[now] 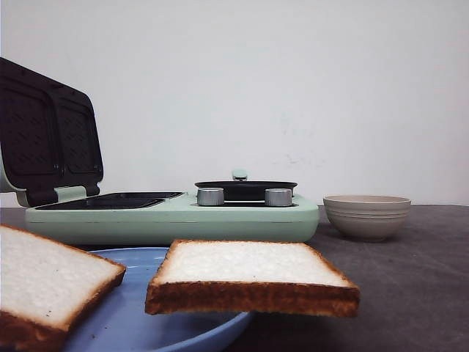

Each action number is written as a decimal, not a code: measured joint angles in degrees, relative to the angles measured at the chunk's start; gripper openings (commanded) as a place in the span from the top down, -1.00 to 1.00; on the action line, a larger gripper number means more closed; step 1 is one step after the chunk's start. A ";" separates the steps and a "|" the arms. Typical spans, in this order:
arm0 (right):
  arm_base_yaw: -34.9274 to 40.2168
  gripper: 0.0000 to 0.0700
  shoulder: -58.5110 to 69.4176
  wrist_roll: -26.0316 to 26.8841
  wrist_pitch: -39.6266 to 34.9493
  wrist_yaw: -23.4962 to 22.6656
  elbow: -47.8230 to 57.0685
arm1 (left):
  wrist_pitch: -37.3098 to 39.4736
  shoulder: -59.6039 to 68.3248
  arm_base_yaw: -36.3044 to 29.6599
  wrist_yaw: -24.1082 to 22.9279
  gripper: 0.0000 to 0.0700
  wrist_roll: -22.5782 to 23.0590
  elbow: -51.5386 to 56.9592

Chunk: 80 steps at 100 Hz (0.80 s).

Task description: Make breakfast with bread and shrimp

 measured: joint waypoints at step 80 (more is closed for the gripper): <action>0.00 1.00 8.41 1.20 1.40 -11.17 1.99 | -18.97 14.14 -3.50 13.03 -0.01 2.60 4.02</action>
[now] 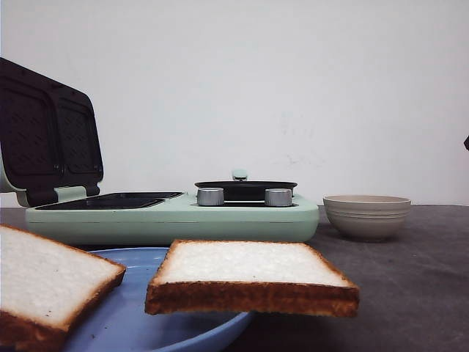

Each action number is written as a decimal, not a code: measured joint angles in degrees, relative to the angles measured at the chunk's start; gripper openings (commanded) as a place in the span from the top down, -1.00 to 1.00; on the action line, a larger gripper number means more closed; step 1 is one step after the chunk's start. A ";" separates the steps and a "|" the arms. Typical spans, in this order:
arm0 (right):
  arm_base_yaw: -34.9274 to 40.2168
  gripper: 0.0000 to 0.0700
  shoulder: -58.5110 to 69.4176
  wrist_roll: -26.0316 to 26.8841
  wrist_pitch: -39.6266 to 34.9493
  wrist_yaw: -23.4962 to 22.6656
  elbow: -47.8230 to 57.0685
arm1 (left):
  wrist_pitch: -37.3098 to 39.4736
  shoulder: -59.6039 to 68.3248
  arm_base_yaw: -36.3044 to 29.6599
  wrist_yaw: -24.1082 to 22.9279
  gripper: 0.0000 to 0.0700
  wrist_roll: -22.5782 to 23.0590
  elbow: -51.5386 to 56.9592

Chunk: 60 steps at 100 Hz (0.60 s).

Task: Make breakfast with bread and shrimp
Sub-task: 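Lower the left gripper and grasp the bread slice nearest it on the plate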

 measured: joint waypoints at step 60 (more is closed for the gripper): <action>0.00 1.00 0.00 0.00 0.96 -0.02 0.00 | 5.05 11.52 -8.17 -1.38 -0.01 -0.24 0.00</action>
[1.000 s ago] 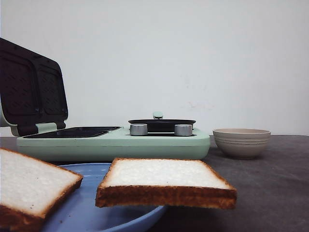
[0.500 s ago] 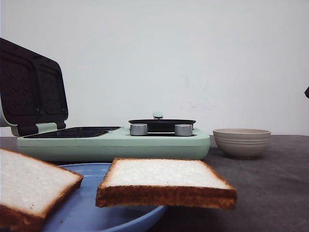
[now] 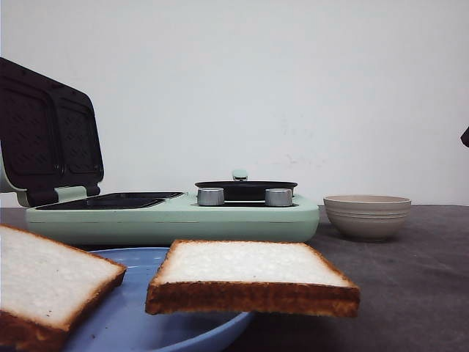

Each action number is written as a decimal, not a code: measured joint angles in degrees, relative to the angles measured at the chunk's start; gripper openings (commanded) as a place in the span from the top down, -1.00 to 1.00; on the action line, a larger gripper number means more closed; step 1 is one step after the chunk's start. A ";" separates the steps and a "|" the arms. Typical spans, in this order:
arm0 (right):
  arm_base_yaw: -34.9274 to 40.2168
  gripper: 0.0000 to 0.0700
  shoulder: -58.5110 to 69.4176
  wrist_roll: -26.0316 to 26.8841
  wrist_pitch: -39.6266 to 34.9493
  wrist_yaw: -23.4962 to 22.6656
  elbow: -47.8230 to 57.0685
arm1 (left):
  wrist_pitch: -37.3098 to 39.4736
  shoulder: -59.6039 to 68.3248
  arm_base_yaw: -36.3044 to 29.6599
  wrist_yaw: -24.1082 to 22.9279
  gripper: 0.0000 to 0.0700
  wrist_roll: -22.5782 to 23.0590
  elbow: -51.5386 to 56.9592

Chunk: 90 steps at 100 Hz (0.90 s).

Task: Make breakfast with bread and shrimp
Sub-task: 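Lower the left gripper and grasp the bread slice nearest it on the plate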

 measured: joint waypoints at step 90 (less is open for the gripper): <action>0.00 1.00 0.00 0.00 0.00 0.00 0.00 | 7.78 8.00 -5.31 -1.66 0.99 -2.49 0.02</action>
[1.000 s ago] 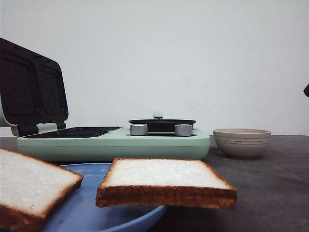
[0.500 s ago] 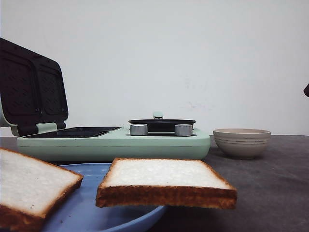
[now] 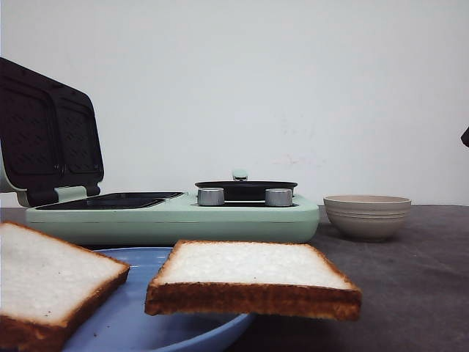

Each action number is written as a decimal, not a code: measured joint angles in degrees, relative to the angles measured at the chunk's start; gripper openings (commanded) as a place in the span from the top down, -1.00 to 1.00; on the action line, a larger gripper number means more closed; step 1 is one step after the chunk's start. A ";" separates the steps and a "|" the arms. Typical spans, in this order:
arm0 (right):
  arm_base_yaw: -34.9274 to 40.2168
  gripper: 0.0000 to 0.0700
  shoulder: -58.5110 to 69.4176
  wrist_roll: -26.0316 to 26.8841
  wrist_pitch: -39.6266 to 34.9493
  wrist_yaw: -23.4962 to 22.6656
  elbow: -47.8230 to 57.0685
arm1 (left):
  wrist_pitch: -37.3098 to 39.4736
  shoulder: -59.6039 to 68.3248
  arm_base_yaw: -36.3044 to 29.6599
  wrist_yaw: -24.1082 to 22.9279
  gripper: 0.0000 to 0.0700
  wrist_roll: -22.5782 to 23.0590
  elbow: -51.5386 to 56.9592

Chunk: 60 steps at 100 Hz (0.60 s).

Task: Make breakfast with bread and shrimp
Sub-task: 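Lower the left gripper and grasp the bread slice nearest it on the plate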

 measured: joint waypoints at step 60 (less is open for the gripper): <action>0.00 1.00 0.00 0.00 -0.17 -0.02 0.00 | 1.16 -4.70 0.00 0.02 0.99 0.13 0.00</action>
